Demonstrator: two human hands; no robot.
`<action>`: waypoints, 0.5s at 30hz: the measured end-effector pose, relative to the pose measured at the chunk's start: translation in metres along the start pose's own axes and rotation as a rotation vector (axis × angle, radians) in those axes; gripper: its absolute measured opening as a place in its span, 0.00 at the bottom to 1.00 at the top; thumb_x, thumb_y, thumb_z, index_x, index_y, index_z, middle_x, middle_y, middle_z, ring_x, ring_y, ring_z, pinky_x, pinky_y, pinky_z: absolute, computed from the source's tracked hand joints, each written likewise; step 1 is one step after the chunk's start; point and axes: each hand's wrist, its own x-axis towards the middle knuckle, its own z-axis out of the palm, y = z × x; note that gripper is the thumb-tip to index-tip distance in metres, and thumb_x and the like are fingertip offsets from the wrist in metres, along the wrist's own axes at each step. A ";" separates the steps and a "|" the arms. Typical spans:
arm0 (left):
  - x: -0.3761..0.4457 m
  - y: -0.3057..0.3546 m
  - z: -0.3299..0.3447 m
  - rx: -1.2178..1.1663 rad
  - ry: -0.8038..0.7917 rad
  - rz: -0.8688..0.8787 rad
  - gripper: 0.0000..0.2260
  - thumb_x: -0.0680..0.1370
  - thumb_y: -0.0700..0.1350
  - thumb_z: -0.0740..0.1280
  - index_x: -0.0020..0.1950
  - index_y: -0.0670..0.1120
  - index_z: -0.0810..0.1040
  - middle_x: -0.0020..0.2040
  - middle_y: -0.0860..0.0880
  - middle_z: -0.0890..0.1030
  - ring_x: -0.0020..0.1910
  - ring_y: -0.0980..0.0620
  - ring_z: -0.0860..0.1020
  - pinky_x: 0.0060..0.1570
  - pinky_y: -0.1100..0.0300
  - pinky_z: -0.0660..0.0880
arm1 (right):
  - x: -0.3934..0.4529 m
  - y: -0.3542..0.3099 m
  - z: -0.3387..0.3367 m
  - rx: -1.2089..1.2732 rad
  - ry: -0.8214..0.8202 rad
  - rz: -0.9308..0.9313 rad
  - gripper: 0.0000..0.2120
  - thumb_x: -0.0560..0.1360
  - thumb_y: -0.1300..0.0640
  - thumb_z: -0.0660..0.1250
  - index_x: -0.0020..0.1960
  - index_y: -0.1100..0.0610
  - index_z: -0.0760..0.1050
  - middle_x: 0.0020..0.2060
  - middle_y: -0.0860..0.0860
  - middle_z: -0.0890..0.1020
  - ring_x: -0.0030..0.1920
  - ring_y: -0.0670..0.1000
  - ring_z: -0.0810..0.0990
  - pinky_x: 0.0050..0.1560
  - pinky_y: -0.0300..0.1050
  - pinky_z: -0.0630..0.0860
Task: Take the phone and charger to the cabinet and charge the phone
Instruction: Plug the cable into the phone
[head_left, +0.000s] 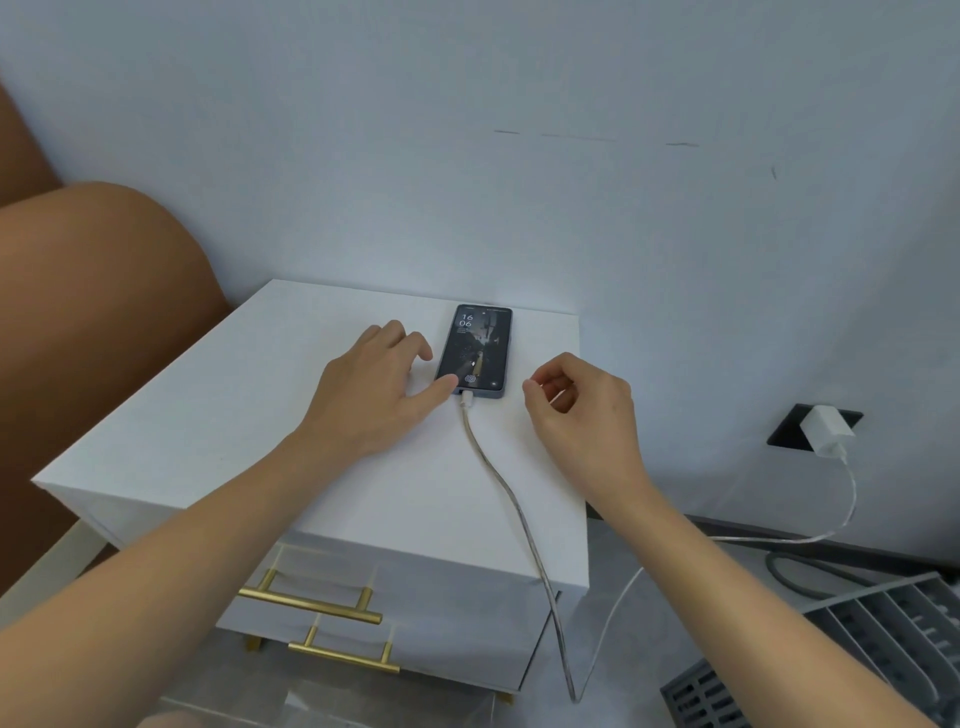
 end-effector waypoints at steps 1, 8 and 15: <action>0.000 0.000 0.000 0.002 0.000 0.001 0.23 0.78 0.67 0.61 0.59 0.50 0.79 0.50 0.54 0.75 0.55 0.51 0.74 0.44 0.53 0.74 | 0.000 0.000 0.000 -0.003 0.000 -0.002 0.03 0.76 0.55 0.72 0.43 0.51 0.81 0.32 0.43 0.82 0.35 0.45 0.79 0.41 0.45 0.79; -0.001 0.001 -0.001 -0.009 0.004 0.007 0.21 0.79 0.66 0.63 0.58 0.51 0.80 0.50 0.53 0.75 0.55 0.51 0.74 0.45 0.51 0.76 | 0.001 0.002 0.001 -0.032 0.004 -0.023 0.04 0.76 0.54 0.72 0.42 0.51 0.81 0.32 0.42 0.81 0.35 0.45 0.79 0.41 0.44 0.78; 0.000 0.000 0.001 -0.009 0.013 0.011 0.21 0.78 0.67 0.62 0.57 0.51 0.80 0.49 0.54 0.75 0.54 0.51 0.74 0.43 0.54 0.74 | 0.000 0.003 0.001 -0.039 0.005 -0.037 0.04 0.76 0.54 0.72 0.42 0.51 0.81 0.32 0.42 0.81 0.34 0.43 0.79 0.41 0.43 0.78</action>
